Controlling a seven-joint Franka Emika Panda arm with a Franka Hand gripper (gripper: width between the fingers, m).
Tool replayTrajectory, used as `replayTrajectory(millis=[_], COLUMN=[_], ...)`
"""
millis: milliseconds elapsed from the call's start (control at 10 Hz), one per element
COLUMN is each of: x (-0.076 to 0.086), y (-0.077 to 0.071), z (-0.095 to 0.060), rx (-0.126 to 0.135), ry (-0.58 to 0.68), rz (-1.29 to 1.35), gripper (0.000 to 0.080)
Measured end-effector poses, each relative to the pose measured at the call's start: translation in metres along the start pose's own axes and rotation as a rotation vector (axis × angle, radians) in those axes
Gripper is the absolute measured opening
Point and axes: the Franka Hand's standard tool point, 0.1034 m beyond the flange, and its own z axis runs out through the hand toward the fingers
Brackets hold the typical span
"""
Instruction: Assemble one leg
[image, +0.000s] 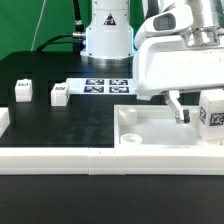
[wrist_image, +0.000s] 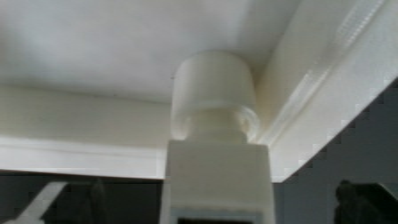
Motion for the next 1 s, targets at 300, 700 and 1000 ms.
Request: replayTrajectory(millis=[300,700,1000], x=[0.022,0.011,0.009], y=[0.000,0.000,0.009], z=[-0.028,-0.018,-0.009], rx=[0.007,0.022,0.064], ry=[-0.007,-0.106,-0.394], rz=[-0.001,0.017,0.050], gripper=[0.0649,0.0649,0.0649])
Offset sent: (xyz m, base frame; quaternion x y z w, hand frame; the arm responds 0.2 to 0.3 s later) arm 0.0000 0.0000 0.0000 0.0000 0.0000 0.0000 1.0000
